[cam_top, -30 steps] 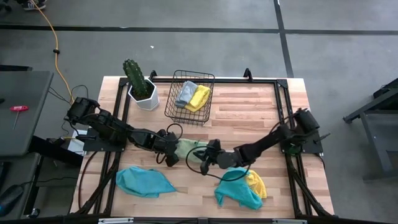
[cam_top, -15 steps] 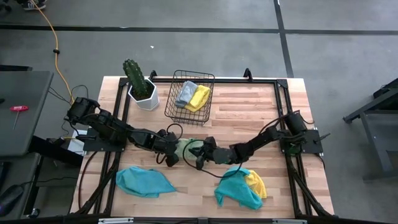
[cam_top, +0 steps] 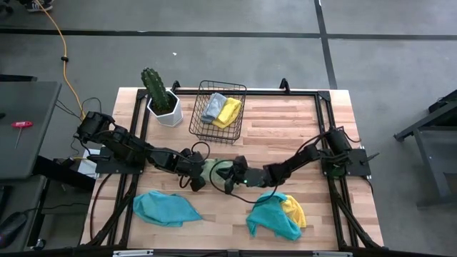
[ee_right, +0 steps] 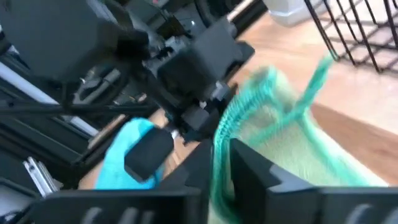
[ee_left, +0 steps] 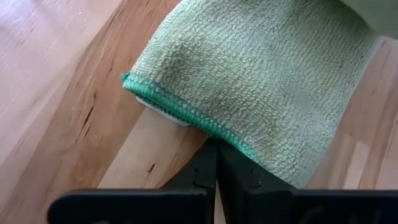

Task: Fold microfiber towels
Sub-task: Fold the green microfiber cloth, then put the green microfiber cloth into the black wire basket

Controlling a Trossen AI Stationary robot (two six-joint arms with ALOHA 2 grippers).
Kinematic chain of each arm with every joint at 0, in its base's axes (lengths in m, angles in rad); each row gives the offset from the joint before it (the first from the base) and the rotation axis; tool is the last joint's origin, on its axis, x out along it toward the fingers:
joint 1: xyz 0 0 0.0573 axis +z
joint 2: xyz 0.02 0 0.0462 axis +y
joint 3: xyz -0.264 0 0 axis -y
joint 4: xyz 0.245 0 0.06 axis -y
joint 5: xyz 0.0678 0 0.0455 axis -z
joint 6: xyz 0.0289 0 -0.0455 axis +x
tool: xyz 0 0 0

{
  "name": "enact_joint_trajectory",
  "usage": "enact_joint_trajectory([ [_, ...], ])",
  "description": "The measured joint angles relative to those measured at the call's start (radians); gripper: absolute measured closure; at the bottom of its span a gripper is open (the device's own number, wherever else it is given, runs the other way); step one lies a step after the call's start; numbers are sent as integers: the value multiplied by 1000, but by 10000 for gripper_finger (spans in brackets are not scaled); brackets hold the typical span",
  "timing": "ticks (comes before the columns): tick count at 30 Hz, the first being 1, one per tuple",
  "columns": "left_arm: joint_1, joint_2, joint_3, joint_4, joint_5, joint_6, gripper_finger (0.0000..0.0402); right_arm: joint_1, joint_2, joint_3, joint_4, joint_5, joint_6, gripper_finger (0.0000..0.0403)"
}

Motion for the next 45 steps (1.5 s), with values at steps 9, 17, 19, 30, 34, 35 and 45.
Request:
enact_joint_trajectory([
  [9,0,0,0,-1,-8,26,401,-14,0,0,146,-7,-159,223],
  [17,-9,-121,-3,-157,-52,3,401,13,-100,-1,-54,-47,-356,186],
  [19,-28,-176,-3,-197,-116,-14,401,25,-128,-1,-126,-46,-395,186],
  [30,-209,-346,-1,10,-346,112,401,79,-67,-2,-368,70,-385,204],
  [34,-213,-254,0,188,-232,241,401,79,-31,-2,-354,72,-384,220],
  [35,-207,-225,0,234,-210,269,401,79,-23,-2,-355,72,-385,225],
  [45,-102,3,0,400,-86,456,401,81,-7,-1,-424,54,-386,261],
])
